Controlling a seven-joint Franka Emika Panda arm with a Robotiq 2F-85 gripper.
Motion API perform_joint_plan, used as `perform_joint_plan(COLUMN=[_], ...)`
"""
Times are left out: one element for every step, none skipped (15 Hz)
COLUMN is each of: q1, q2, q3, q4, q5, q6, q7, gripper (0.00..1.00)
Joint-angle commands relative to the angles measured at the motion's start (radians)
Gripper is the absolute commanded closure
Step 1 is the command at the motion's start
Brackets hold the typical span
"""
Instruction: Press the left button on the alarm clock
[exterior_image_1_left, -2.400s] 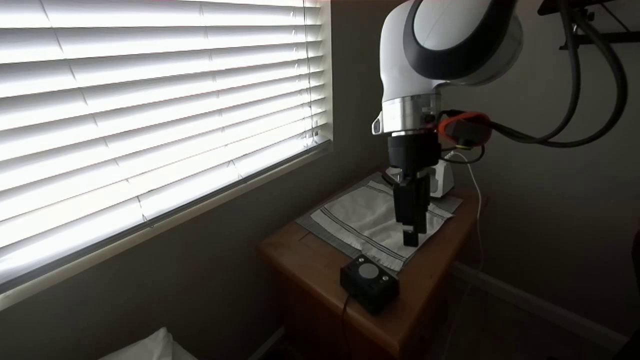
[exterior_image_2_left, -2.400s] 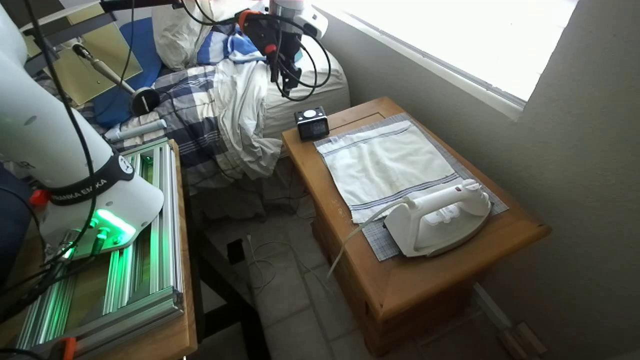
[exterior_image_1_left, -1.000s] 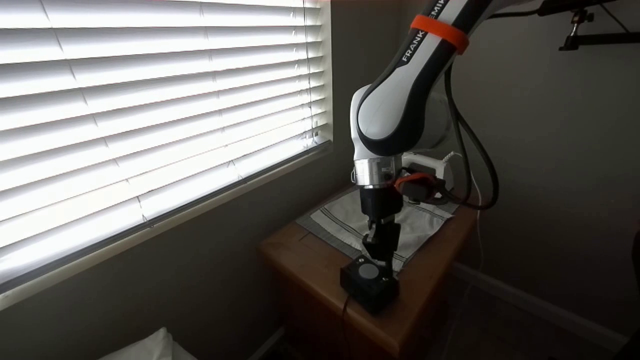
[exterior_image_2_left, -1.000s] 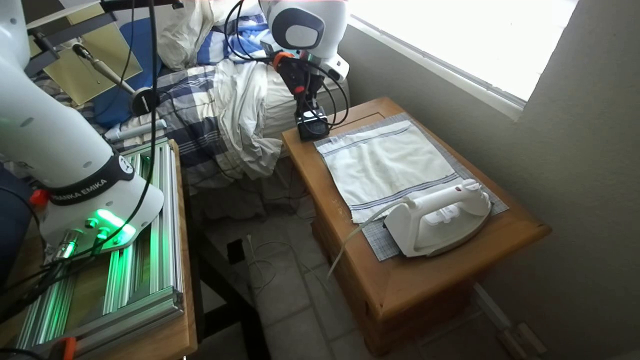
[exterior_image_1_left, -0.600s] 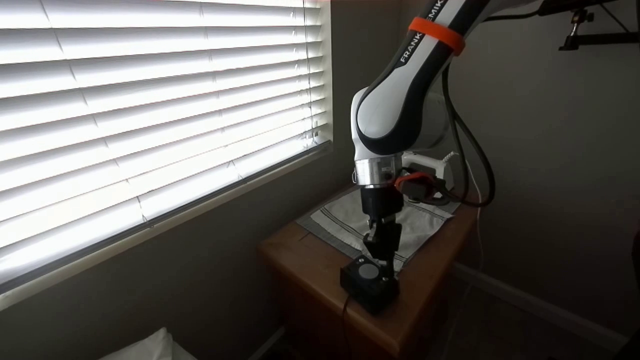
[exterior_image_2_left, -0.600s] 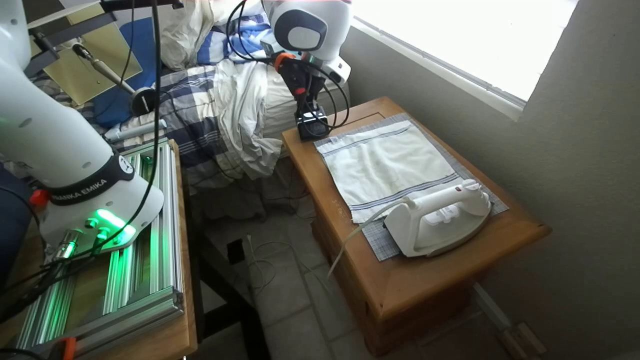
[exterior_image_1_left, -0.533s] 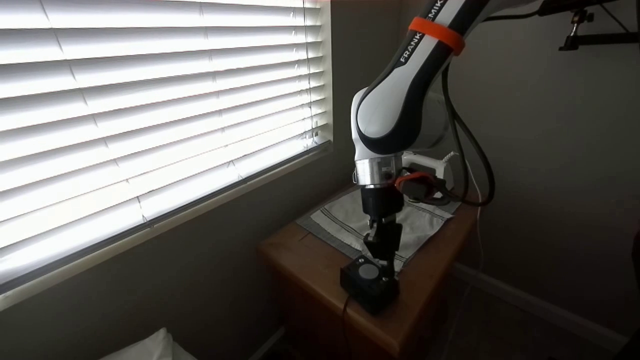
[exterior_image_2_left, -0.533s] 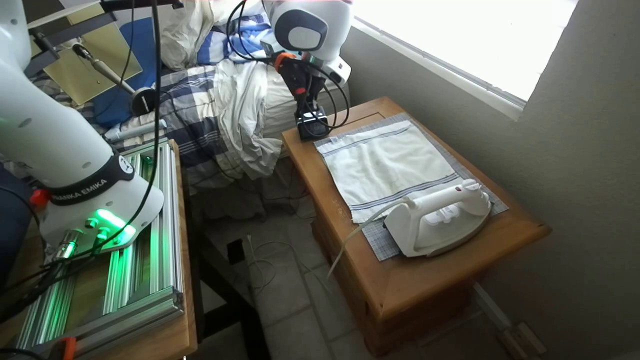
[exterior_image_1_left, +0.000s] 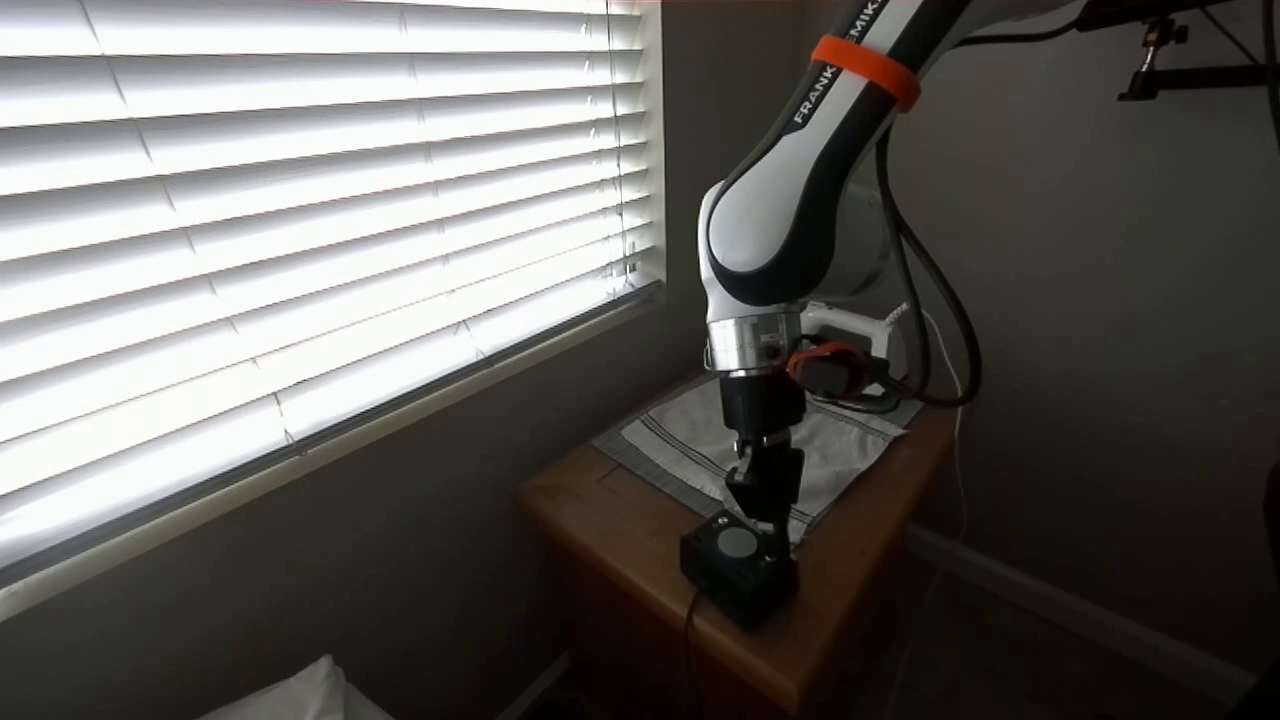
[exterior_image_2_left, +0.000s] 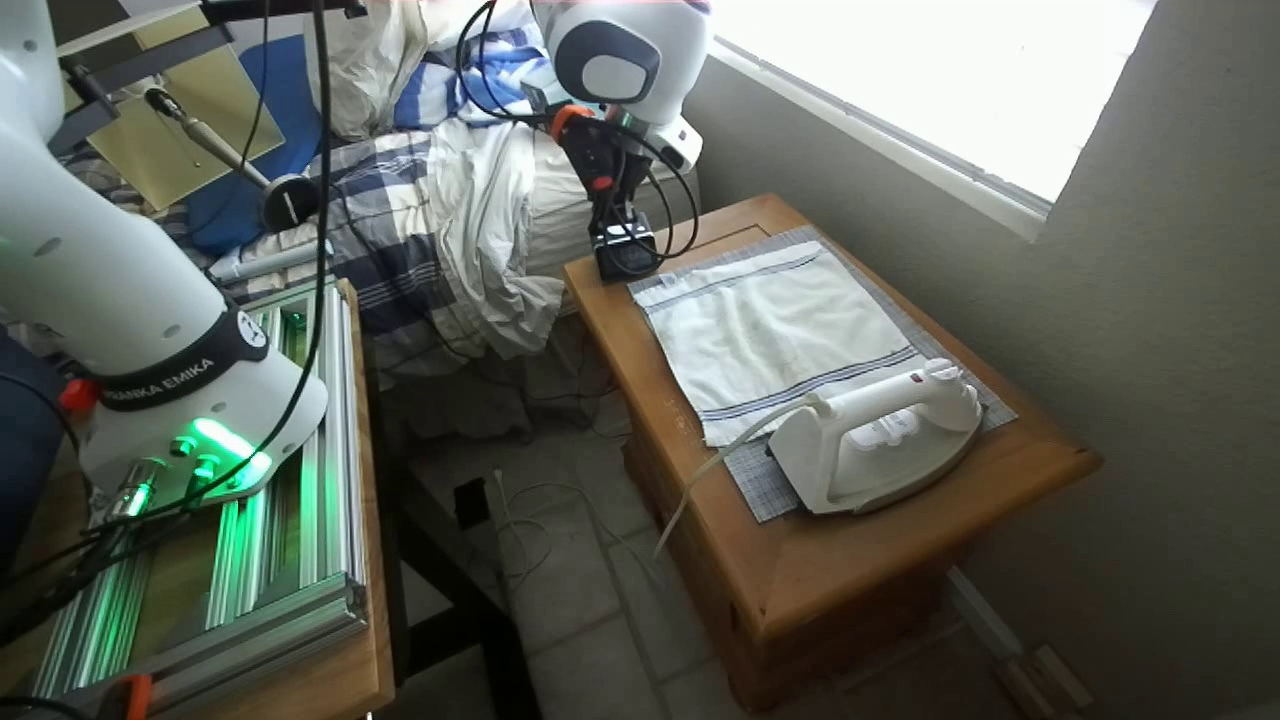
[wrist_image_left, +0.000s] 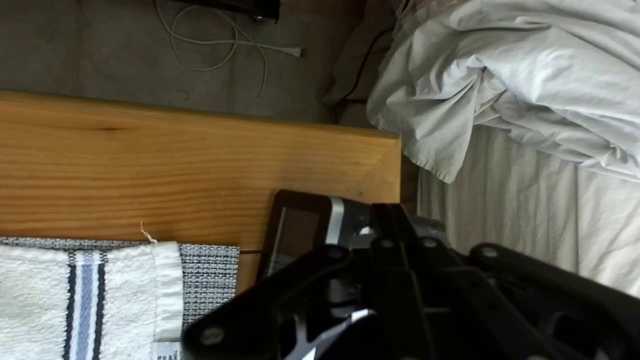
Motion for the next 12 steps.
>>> perform_joint_plan(q1=[-0.021, -0.024, -0.024, -0.025, -0.025, -0.027, -0.028, -0.029, -0.033, -0.032, -0.032, -0.032], q2=[0.027, 0.029, 0.030, 0.032, 0.034, 0.036, 0.038, 0.040, 0.044, 0.046, 0.047, 0.048], q3=[0.015, 0.016, 0.015, 0.015, 0.015, 0.016, 0.017, 0.019, 0.022, 0.022, 0.021, 0.021], q4=[0.034, 0.036, 0.037, 0.038, 0.039, 0.040, 0.042, 0.042, 0.044, 0.046, 0.048, 0.049], q5=[-0.004, -0.002, -0.002, -0.002, -0.002, -0.002, -0.001, 0.001, 0.004, 0.003, 0.002, 0.002], q6=[-0.018, -0.018, -0.019, -0.019, -0.020, -0.022, -0.023, -0.024, -0.027, -0.027, -0.026, -0.026], q7=[-0.011, -0.014, -0.013, -0.013, -0.013, -0.014, -0.015, -0.015, -0.019, -0.017, -0.016, -0.017], gripper=[1.00, 1.00, 1.00, 1.00, 1.00, 1.00, 1.00, 1.00, 1.00, 1.00, 1.00, 1.00])
